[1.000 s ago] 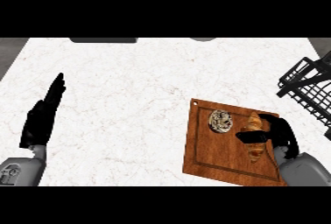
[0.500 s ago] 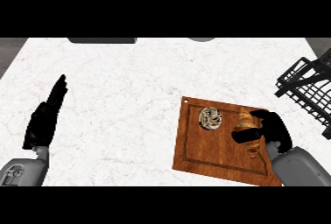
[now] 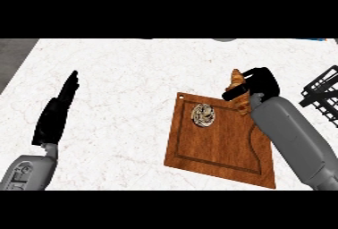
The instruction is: Pick the croissant from the cutting board and place it in the tiered basket
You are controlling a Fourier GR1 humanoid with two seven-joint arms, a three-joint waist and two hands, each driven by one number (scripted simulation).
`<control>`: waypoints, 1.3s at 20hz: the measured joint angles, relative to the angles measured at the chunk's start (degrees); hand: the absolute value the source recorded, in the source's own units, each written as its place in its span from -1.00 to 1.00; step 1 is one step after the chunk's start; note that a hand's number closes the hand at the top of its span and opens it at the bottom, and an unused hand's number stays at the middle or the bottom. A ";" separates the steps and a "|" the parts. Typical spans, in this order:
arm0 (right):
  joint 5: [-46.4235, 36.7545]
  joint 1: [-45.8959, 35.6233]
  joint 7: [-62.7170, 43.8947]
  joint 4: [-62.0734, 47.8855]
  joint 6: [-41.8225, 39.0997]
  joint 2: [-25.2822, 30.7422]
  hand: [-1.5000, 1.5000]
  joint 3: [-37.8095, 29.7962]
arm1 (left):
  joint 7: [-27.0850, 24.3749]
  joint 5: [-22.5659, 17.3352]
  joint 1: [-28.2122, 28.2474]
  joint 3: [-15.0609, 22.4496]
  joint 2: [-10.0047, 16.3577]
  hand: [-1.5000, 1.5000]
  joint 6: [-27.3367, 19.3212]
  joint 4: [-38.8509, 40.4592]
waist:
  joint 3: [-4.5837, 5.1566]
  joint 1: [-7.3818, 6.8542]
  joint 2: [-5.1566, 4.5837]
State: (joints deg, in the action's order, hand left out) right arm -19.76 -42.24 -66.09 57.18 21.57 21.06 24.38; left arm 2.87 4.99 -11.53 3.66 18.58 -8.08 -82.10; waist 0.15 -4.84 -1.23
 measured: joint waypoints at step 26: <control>-32.25 -41.21 -0.46 -33.15 4.90 4.04 1.00 -4.62 | 1.22 0.26 0.84 -3.11 0.83 0.00 0.01 1.00 | -0.08 3.98 1.28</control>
State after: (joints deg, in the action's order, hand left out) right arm -52.01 -83.45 -66.55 24.03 26.47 25.10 19.77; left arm 4.08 5.25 -10.69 0.55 19.42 -8.06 -81.10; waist 0.08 -0.86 0.05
